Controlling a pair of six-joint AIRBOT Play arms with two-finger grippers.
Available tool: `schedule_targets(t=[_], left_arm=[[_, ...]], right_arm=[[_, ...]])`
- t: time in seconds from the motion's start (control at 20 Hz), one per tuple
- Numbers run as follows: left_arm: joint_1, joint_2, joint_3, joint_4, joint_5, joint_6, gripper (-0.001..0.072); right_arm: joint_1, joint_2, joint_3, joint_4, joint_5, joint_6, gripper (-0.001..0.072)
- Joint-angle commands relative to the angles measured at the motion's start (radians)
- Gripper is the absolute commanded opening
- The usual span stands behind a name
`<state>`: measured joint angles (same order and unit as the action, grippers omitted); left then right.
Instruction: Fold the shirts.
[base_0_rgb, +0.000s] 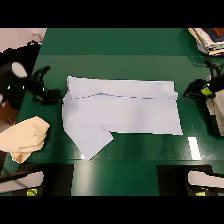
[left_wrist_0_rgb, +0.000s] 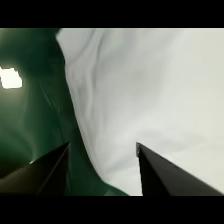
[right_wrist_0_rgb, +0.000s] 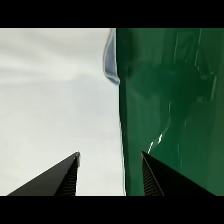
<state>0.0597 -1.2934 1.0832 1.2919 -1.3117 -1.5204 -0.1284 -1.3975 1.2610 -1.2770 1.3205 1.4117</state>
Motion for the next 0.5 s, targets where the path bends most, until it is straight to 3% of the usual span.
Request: schedule_targets(t=[0.0,0.25,0.45], left_arm=[[-0.039,0.257,-0.322,-0.004,0.019,-0.083,0.0483],[-0.091,0.428,-0.605,-0.173,0.053,-0.11,0.0483],[-0.091,0.425,-0.689,-0.291,0.204,-0.095,0.0483]], right_arm=[[-0.025,0.124,-0.138,0.001,-0.066,0.0,0.0448],[-0.023,0.185,-0.201,0.002,-0.091,0.0,0.0449],[-0.022,0.186,-0.183,0.011,-0.084,0.0,0.0449]])
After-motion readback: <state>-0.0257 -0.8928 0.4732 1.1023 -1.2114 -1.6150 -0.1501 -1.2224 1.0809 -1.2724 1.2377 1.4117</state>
